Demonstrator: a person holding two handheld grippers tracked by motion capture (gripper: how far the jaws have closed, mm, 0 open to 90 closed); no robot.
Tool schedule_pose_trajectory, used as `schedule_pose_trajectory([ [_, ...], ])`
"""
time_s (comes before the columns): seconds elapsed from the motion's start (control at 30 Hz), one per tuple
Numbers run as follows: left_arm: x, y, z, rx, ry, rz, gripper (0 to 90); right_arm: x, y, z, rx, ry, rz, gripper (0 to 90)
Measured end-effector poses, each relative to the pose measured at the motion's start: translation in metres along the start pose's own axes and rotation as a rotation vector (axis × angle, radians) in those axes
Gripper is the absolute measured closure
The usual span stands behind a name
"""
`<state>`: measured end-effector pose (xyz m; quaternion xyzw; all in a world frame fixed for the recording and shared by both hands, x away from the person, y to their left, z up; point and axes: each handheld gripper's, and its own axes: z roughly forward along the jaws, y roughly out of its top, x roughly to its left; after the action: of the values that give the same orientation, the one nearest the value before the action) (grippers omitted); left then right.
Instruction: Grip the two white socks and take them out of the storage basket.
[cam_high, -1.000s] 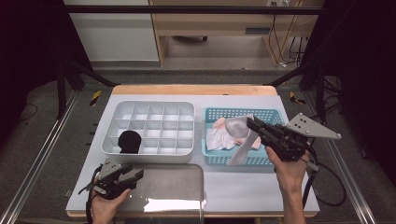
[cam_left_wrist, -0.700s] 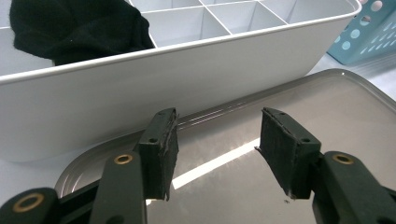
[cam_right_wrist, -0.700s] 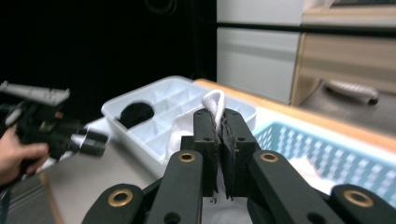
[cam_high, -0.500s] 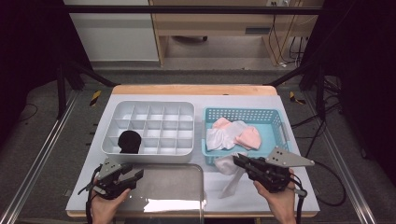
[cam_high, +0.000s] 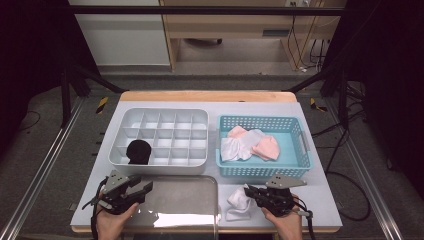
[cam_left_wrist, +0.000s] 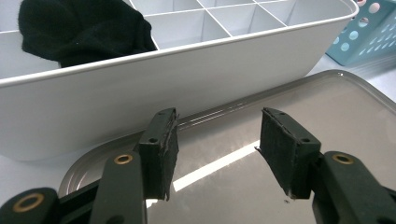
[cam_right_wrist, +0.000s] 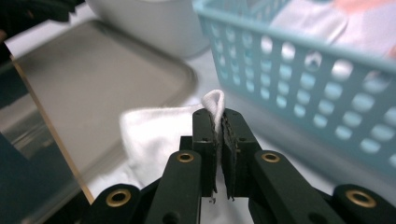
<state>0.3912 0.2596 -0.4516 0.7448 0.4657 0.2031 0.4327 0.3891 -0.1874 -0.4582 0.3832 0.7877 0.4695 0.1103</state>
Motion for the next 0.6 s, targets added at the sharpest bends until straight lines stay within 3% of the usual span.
schedule_pose_trajectory([
  [0.07, 0.000, 0.000, 0.001, 0.007, 0.001, 0.004, 45.0, -0.002, -0.005, 0.005, 0.022, -0.006, 0.007, 83.3],
  [0.13, -0.001, 0.000, 0.001, 0.006, 0.000, 0.004, 45.0, -0.003, -0.008, 0.011, 0.061, -0.058, -0.022, 81.8],
  [0.27, 0.000, 0.000, 0.001, 0.008, 0.002, 0.005, 44.8, -0.002, -0.012, 0.019, 0.080, -0.071, -0.025, 77.8],
  [0.4, 0.000, 0.000, 0.001, 0.012, 0.000, 0.005, 44.5, -0.001, -0.010, 0.019, 0.068, -0.086, -0.018, 68.5],
  [0.6, 0.000, 0.000, 0.001, 0.014, 0.003, 0.005, 44.3, -0.002, 0.005, -0.002, -0.039, -0.098, 0.011, 56.2],
])
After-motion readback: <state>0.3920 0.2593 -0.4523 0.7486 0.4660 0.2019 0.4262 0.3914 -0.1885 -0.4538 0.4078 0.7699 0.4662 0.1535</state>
